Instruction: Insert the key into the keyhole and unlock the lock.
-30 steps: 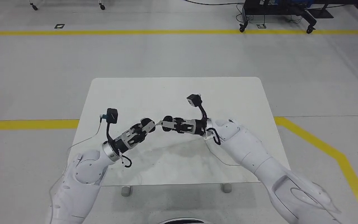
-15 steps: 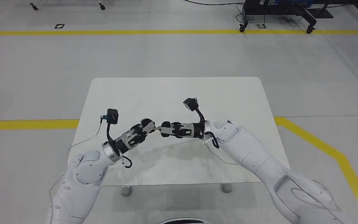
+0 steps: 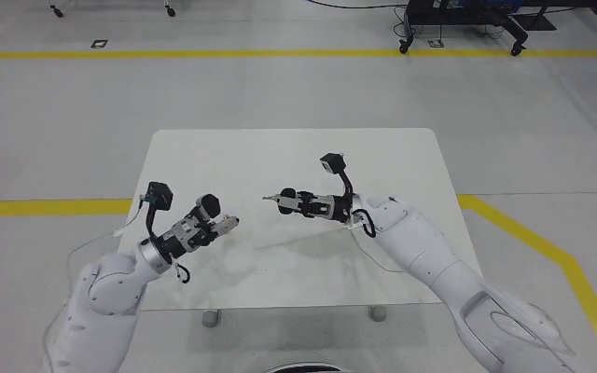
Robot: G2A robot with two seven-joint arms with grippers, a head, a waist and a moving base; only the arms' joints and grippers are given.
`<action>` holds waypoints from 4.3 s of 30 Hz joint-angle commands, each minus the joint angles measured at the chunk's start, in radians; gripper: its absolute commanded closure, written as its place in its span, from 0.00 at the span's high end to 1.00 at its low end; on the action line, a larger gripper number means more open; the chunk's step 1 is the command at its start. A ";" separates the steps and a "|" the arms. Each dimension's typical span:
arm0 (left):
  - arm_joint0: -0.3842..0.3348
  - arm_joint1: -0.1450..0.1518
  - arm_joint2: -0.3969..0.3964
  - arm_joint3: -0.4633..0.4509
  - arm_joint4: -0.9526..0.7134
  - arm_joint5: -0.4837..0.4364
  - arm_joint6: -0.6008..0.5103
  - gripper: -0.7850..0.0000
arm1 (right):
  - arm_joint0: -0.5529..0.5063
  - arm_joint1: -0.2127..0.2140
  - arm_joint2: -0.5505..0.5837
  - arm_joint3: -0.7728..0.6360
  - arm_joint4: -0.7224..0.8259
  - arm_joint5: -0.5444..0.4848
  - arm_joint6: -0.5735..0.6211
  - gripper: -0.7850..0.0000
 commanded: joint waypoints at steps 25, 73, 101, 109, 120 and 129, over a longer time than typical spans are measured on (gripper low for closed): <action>-0.216 -0.025 0.280 0.198 0.653 0.305 -0.016 0.37 | 0.000 0.000 0.000 0.000 0.000 0.000 0.000 0.00; -0.237 -0.015 0.108 0.278 -0.466 0.303 -0.331 0.00 | 0.000 0.000 0.000 0.000 0.000 0.000 0.000 0.00; -0.530 -0.043 0.331 0.531 -0.853 1.125 -0.660 0.00 | -0.178 0.093 0.297 -0.395 -0.707 0.089 -0.298 0.00; -0.530 -0.043 0.331 0.531 -0.853 1.125 -0.660 0.00 | -0.178 0.093 0.297 -0.395 -0.707 0.089 -0.298 0.00; -0.513 -0.063 0.320 0.494 -1.011 1.070 -0.509 0.00 | -0.210 0.089 0.285 -0.411 -0.643 0.106 -0.343 0.00; -0.501 -0.111 0.379 0.507 -1.185 0.887 -0.210 0.00 | -0.298 0.086 0.281 -0.397 -0.320 0.177 -0.395 0.00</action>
